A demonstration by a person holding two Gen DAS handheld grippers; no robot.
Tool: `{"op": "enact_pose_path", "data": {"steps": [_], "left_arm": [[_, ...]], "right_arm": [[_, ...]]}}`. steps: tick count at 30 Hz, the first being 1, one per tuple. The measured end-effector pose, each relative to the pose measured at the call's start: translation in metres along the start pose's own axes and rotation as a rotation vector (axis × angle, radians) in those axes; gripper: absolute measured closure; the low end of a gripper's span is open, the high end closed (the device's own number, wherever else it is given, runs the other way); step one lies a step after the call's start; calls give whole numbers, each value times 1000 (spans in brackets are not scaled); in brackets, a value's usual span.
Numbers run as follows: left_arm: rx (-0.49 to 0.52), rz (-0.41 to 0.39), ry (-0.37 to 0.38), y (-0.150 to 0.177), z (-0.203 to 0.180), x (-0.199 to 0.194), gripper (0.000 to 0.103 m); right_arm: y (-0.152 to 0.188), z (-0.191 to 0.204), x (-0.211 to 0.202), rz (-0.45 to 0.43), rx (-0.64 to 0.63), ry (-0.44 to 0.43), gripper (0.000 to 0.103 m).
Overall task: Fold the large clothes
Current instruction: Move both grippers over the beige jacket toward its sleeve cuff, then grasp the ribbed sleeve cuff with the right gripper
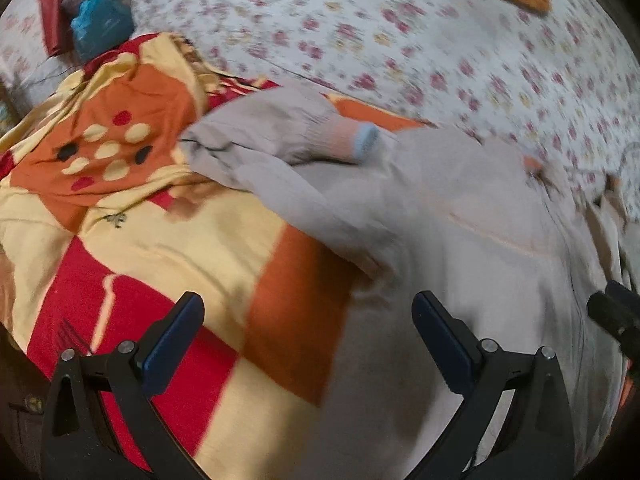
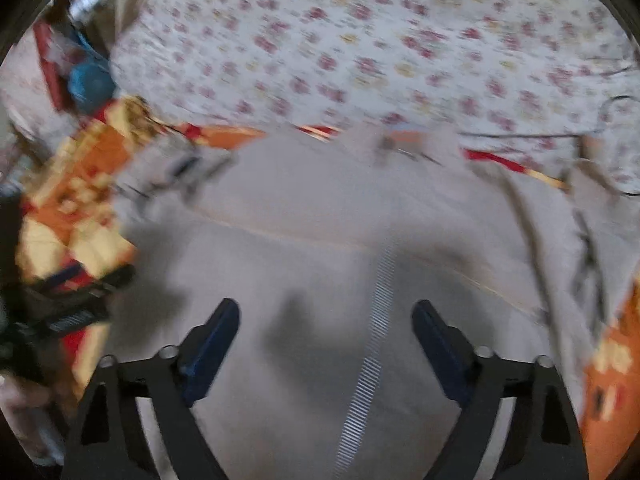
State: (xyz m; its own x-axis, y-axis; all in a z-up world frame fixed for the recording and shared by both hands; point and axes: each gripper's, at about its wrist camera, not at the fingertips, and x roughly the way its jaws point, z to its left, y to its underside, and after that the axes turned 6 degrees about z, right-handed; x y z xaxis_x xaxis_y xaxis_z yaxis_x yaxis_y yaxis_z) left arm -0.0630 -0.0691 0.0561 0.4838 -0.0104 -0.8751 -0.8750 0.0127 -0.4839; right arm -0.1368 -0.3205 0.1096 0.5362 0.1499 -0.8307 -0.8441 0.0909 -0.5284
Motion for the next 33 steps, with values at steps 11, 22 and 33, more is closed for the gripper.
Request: {"op": "enact_pose_path", "data": {"steps": [11, 22, 33], "left_arm": [[-182, -8, -57, -30, 51, 35, 0], [-176, -2, -58, -38, 60, 55, 0], [-197, 1, -38, -38, 61, 53, 0]], "right_arm": [[-71, 104, 59, 22, -79, -320, 43], [-107, 127, 131, 136, 34, -379, 47], [-107, 130, 135, 142, 16, -366, 45]]}}
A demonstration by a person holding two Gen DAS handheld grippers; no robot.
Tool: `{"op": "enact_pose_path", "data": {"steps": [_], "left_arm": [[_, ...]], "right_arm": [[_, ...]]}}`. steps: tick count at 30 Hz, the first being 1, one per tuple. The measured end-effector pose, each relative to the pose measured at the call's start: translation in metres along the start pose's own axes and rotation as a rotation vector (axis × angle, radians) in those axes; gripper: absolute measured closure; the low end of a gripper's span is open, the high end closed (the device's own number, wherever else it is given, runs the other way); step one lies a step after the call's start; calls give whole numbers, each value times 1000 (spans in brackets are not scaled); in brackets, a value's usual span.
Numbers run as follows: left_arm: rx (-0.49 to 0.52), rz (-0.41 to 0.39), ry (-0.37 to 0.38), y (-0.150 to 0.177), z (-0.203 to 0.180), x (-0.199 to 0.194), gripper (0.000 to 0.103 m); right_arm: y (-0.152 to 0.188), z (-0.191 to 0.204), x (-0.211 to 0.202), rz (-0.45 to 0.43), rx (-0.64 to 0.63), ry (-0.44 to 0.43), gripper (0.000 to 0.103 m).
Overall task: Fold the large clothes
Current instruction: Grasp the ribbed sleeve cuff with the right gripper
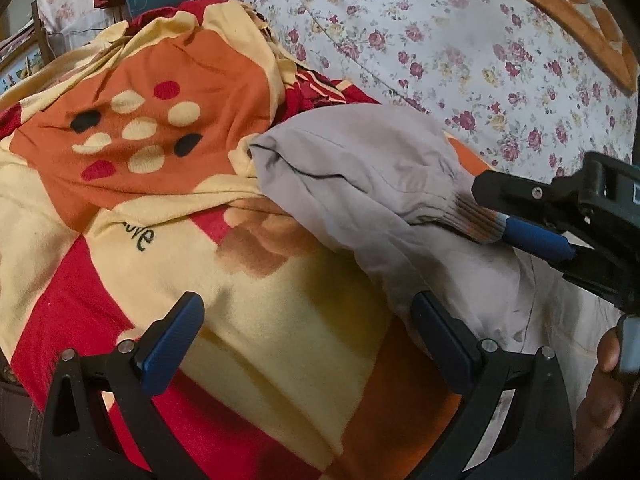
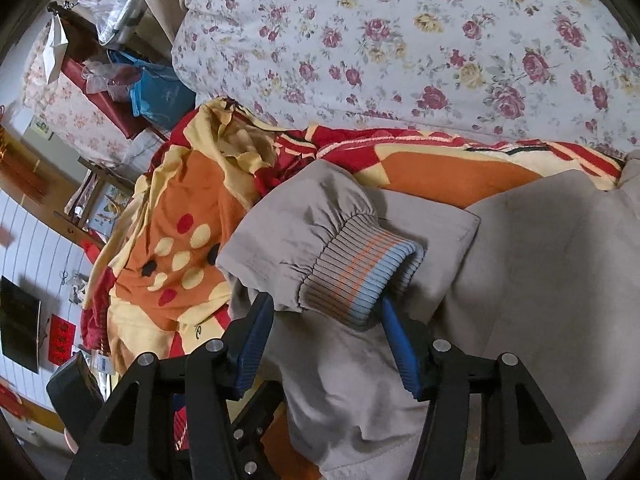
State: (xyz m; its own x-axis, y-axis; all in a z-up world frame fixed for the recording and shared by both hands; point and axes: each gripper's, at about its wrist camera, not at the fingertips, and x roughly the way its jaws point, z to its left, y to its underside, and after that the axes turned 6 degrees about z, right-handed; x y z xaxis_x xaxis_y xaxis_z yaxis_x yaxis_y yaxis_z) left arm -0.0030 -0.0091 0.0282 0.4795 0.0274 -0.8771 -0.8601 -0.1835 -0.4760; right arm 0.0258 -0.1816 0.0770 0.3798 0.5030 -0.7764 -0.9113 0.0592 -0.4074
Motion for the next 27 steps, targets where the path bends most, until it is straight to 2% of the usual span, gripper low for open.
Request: {"op": "enact_pose_path", "data": {"steps": [9, 14, 17, 22, 24, 27], "left_arm": [[-34, 0, 5, -1, 12, -1, 0], [-14, -34, 60, -2, 7, -11, 0], [41, -69, 110, -1, -6, -23, 0], [29, -11, 240, -4, -30, -34, 0], [34, -19, 248, -8, -41, -39, 0], [32, 13, 242, -20, -60, -33, 0]], "right_arm": [[-3, 3, 9, 11, 4, 3, 45], [10, -14, -20, -8, 5, 16, 45], [33, -46, -59, -32, 21, 41, 45], [84, -92, -108, -35, 29, 211, 43], [106, -103, -125, -36, 57, 237, 43], [136, -124, -149, -61, 138, 232, 39]]}}
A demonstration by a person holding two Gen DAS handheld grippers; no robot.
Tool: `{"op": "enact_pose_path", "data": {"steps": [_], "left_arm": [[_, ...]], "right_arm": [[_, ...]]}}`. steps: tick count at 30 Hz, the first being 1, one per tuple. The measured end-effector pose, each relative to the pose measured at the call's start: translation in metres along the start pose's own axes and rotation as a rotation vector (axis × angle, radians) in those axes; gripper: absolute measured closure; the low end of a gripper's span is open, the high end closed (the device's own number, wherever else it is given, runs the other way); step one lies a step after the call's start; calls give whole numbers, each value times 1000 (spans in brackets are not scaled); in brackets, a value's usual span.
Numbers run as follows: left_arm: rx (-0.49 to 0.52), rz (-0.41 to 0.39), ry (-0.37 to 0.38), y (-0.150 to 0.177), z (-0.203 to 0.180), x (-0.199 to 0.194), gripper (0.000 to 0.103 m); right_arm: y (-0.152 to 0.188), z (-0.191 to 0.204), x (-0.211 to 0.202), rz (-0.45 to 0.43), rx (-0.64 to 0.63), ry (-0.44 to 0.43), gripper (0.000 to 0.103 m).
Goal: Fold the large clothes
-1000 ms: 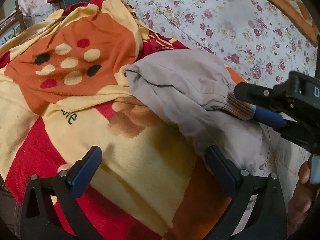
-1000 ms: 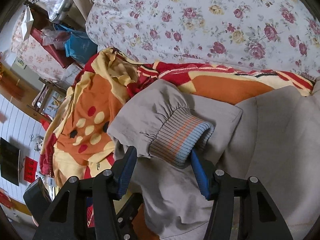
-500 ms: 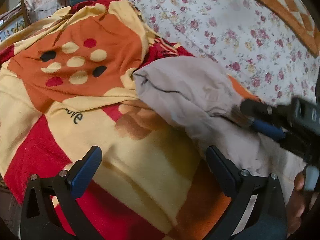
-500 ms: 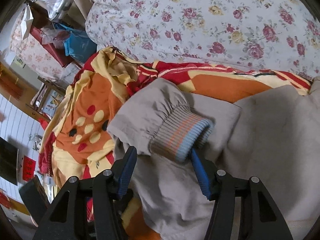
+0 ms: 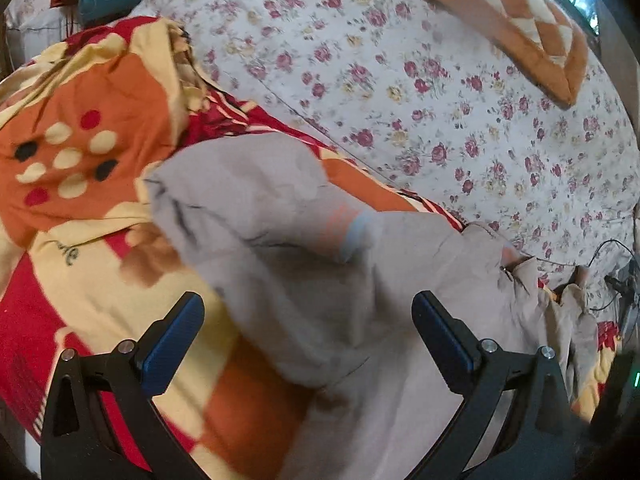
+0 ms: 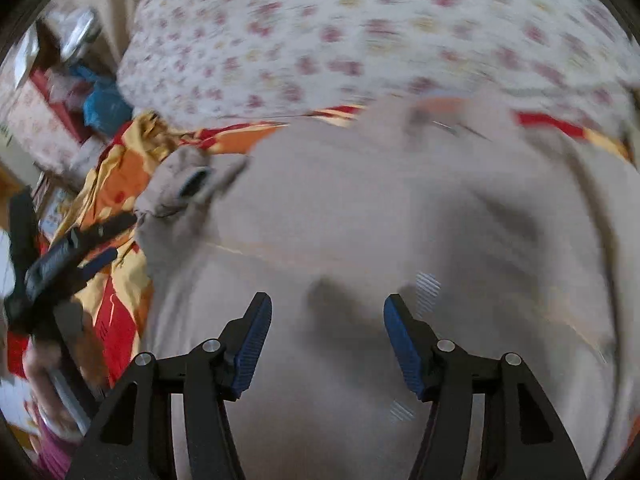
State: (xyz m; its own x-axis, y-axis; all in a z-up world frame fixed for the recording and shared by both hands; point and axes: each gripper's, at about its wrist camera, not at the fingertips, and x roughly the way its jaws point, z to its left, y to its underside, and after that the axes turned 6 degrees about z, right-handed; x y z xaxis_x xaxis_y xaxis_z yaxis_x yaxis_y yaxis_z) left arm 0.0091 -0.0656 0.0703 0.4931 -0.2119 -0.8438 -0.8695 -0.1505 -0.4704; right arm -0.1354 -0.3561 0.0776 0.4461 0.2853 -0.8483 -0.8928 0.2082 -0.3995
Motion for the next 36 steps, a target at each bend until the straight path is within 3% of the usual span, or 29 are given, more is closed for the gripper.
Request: {"op": "enact_pose_path", "data": {"steps": [5, 11, 13, 15, 17, 19, 22, 28, 32, 36], "left_arm": [[-13, 60, -27, -18, -16, 32, 2], [-132, 62, -14, -35, -5, 57, 10], [-149, 72, -27, -39, -4, 66, 28], [-151, 69, -44, -41, -4, 71, 61], [-149, 79, 5, -41, -5, 72, 92], [-157, 61, 37, -37, -11, 59, 92], [-79, -2, 72, -29, -37, 26, 92], [103, -58, 255, -3, -127, -37, 92], [231, -8, 440, 35, -209, -60, 92], [332, 99, 504, 80, -275, -35, 90]], "right_arm": [[20, -30, -26, -40, 75, -43, 37], [25, -35, -36, -52, 69, -82, 35], [26, -35, -34, -53, 70, -88, 35], [28, -39, -34, -55, 75, -95, 35], [31, -44, -35, -59, 84, -107, 35], [33, -48, -40, -70, 92, -115, 35], [34, -53, -49, -95, 97, -118, 35], [34, -78, -83, -177, 142, -109, 35], [31, -104, -109, -229, 195, -70, 35], [36, -138, -124, -249, 263, 38, 34]]}}
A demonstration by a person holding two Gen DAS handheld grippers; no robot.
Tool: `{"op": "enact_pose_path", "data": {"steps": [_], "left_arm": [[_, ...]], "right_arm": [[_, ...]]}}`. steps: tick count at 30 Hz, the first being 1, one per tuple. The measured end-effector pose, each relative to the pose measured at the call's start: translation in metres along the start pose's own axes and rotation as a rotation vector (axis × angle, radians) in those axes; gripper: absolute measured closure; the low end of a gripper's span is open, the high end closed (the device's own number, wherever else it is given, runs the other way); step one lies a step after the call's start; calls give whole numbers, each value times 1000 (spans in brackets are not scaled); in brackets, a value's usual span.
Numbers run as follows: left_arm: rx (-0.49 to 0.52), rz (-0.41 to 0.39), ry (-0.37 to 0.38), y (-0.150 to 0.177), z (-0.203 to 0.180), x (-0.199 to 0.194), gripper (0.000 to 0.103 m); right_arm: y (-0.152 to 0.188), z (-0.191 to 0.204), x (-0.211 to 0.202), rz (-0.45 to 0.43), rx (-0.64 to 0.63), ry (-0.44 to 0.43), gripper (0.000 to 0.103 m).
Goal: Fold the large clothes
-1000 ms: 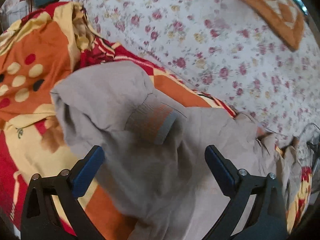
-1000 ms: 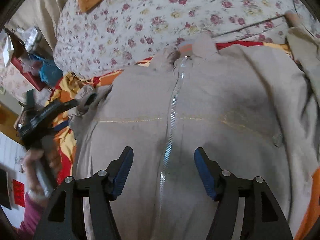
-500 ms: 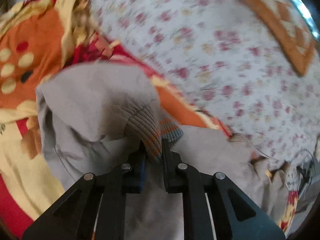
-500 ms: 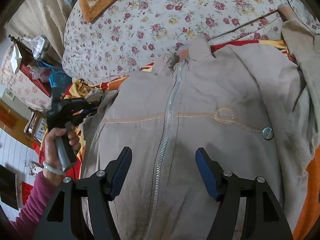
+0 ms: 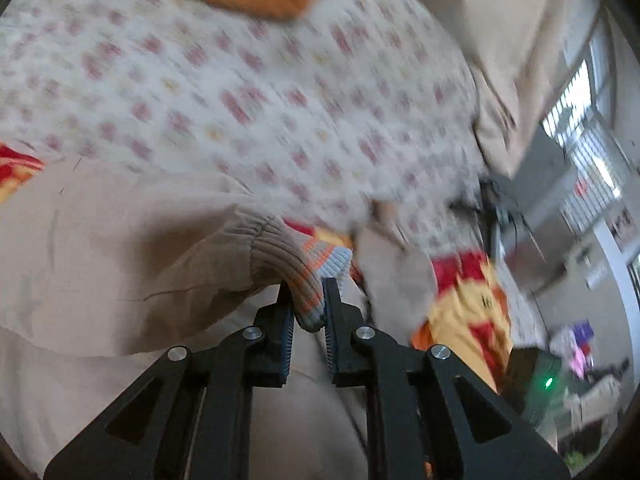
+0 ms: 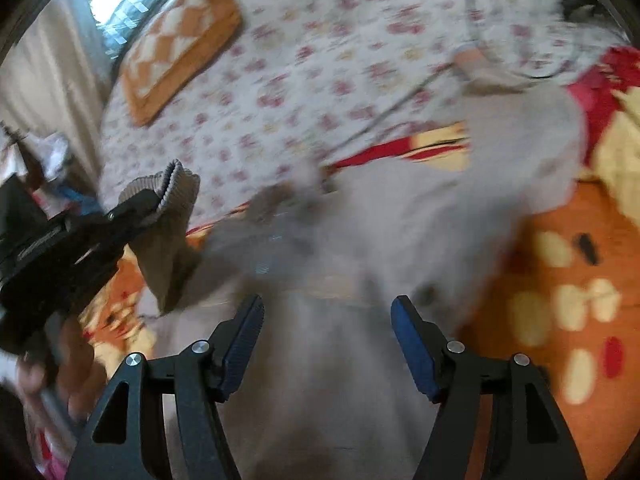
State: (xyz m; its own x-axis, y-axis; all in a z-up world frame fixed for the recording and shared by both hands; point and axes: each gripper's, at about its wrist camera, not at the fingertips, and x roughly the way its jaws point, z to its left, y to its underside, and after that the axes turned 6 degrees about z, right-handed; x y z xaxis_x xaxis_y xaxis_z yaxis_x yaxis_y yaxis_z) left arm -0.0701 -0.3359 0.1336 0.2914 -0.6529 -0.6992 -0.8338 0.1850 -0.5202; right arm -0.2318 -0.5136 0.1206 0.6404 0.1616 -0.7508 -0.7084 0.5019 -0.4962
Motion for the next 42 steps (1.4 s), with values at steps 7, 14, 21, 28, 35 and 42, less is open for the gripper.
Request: {"op": "enact_pose_path", "data": {"steps": [7, 14, 21, 28, 35, 42], "left_arm": [[102, 175, -56, 29, -2, 21, 72], [138, -50, -405, 40, 77, -86, 26], [-37, 38, -771, 63, 186, -81, 26], [-156, 11, -760, 81, 229, -88, 22], [-144, 10, -724, 80, 212, -107, 23], [-132, -75, -683, 59, 188, -119, 23]], "right_arm": [[1, -33, 2, 38, 62, 16, 30], [-17, 5, 24, 36, -50, -9, 20], [-36, 12, 103, 197, 0, 27, 30], [-42, 37, 91, 33, -250, 262, 81], [-39, 8, 77, 44, -124, 153, 46], [-33, 30, 44, -9, -176, 72, 48]]}}
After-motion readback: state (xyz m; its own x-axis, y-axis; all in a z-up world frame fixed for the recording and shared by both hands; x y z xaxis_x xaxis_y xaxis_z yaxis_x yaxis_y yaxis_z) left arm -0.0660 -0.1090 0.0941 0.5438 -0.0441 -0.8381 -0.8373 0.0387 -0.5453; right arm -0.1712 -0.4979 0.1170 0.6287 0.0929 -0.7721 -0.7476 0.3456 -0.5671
